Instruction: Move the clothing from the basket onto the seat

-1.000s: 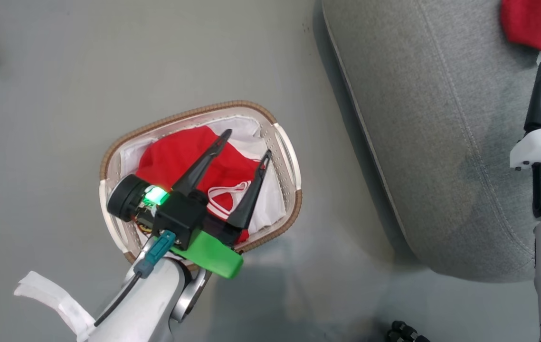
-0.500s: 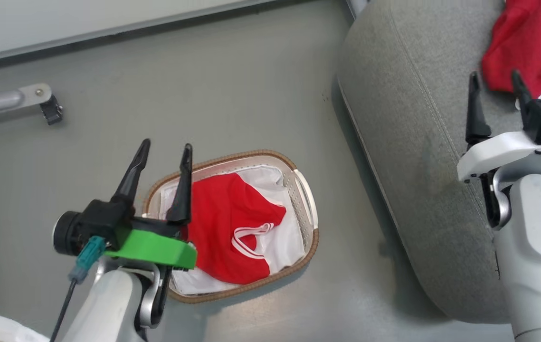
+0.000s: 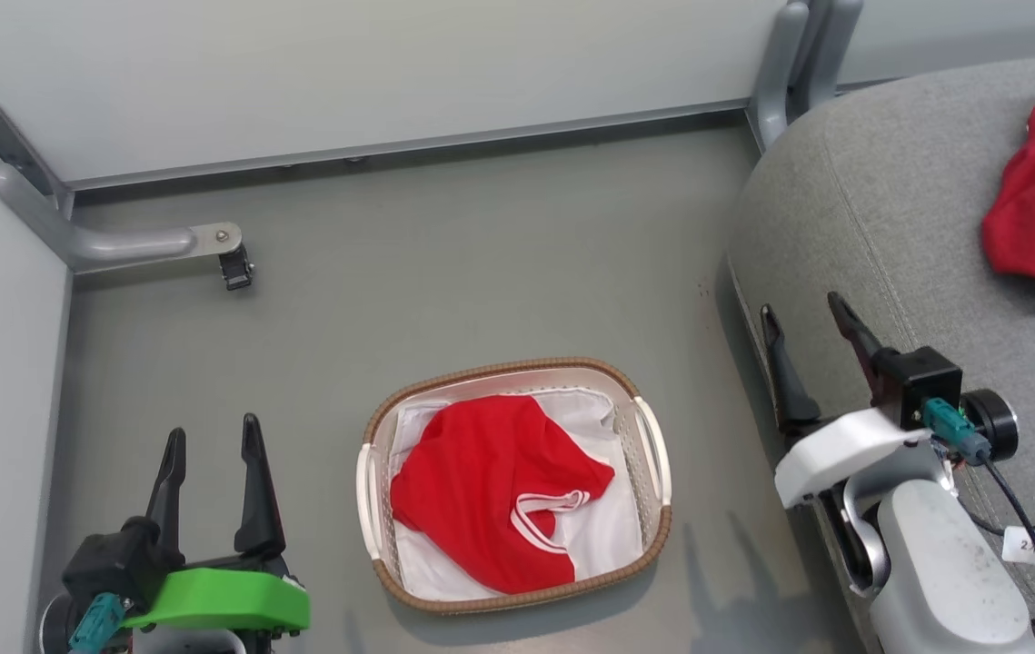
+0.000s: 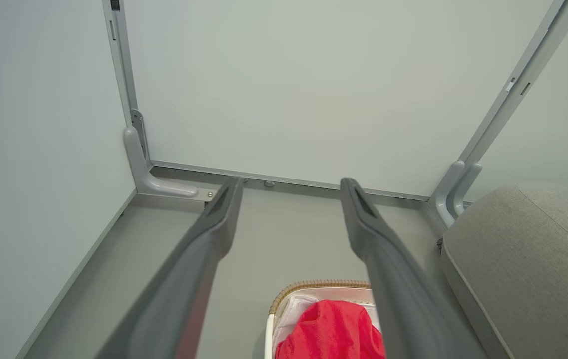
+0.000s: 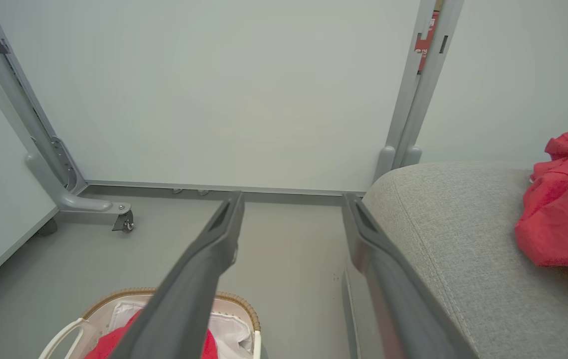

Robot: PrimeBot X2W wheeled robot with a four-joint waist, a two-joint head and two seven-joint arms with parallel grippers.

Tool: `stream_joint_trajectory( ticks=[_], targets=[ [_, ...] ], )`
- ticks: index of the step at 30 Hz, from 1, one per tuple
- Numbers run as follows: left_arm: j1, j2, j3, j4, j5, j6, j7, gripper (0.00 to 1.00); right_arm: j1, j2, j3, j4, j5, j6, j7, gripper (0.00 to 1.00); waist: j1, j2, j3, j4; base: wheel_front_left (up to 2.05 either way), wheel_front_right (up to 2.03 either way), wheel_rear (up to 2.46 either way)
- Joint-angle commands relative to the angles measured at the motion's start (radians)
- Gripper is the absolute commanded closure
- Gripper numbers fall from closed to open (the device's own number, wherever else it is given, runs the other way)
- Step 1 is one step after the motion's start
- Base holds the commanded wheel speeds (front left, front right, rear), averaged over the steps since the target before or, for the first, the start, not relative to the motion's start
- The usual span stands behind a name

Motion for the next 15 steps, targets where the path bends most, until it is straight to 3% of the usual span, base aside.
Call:
stream_joint_trajectory(
  ticks=[1,15],
  targets=[
    [0.025,-0.006,0.016,-0.005,0.011,-0.007,0.0,0.0,0.033,-0.002,0.009,-0.014,0.012,-0.001,-0.002,0.0,0.0001,0.0,-0.039,0.033,0.0,0.0,0.0],
    [0.098,-0.033,0.053,0.033,0.035,-0.046,0.0,0.0,0.203,-0.001,0.034,-0.098,0.11,-0.001,-0.002,0.0,0.0001,0.0,-0.11,0.029,0.0,0.0,0.0]
  ],
)
